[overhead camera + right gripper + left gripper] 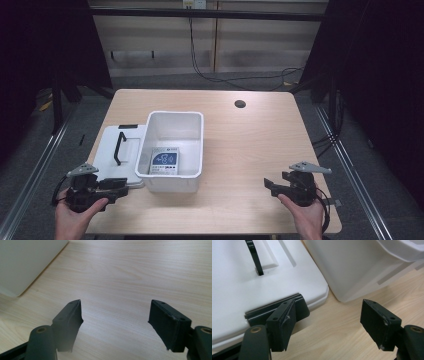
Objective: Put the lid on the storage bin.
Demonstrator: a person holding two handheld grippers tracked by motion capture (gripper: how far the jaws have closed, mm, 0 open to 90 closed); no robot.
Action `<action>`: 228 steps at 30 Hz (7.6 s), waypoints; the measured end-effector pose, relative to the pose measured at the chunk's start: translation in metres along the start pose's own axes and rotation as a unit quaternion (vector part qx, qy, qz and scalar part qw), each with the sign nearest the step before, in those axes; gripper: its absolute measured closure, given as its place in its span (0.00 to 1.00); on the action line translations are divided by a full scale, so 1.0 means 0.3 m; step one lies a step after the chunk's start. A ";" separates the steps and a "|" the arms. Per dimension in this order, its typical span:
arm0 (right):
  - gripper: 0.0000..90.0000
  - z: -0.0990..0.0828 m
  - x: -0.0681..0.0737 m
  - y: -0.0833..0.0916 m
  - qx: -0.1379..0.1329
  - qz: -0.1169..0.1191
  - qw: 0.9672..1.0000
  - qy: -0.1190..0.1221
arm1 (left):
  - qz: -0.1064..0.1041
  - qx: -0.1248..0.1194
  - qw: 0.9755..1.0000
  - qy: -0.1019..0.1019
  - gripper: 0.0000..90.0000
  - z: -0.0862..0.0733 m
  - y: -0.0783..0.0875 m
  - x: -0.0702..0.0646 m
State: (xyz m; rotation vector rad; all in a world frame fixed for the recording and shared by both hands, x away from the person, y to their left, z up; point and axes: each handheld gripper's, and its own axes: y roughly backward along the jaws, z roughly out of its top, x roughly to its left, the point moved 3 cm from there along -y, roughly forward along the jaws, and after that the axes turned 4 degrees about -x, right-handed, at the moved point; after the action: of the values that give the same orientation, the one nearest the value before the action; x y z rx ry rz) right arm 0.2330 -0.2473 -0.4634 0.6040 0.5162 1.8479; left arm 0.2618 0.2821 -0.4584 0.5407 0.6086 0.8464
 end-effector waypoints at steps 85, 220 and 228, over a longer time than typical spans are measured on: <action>0.16 0.001 0.073 0.025 -0.023 0.035 0.998 0.049 | 0.136 0.172 0.975 0.028 0.50 0.450 -0.075 0.158; 0.17 -0.005 0.083 0.007 0.000 0.038 0.997 0.061 | 0.192 0.277 0.929 0.151 0.94 0.600 -0.053 0.217; 0.17 -0.005 0.082 0.008 0.000 0.037 0.998 0.060 | 0.184 0.271 0.932 0.154 0.94 0.621 -0.010 0.211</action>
State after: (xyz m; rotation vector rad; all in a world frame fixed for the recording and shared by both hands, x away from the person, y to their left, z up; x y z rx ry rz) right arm 0.2231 -0.2251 -0.4593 0.5210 0.5795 1.9635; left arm 0.4231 0.2953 -0.3462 1.0587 1.0641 1.1330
